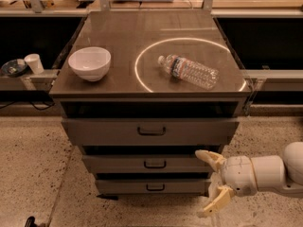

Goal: Open bottom drawer

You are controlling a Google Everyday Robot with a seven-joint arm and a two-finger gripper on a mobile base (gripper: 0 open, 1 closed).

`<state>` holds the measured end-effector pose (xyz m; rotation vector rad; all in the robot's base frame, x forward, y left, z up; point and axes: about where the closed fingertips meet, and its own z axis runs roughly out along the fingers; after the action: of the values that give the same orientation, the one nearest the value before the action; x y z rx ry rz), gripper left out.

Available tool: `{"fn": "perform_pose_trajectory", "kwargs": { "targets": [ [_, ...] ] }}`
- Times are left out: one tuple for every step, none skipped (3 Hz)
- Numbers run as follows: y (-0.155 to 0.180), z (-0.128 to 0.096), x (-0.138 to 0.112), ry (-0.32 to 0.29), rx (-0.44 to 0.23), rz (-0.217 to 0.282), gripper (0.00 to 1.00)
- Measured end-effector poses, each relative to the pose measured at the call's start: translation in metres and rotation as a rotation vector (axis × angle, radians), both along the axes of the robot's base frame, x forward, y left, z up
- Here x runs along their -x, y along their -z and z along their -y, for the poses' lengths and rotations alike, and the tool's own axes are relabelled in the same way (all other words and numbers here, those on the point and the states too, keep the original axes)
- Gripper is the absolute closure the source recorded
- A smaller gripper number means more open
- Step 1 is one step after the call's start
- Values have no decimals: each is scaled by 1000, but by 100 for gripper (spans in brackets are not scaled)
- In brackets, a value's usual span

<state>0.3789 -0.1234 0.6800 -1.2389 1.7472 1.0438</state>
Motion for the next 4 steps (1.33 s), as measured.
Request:
{"fn": "perform_pose_trajectory", "kwargs": {
  "targets": [
    [0,0,0,0,-1,0,0],
    [18,-5,-5,4,37,72,0],
    [69,-27,10,-77,169,261,0],
    [115,-20,-4,-48,243,416,0]
  ]
}}
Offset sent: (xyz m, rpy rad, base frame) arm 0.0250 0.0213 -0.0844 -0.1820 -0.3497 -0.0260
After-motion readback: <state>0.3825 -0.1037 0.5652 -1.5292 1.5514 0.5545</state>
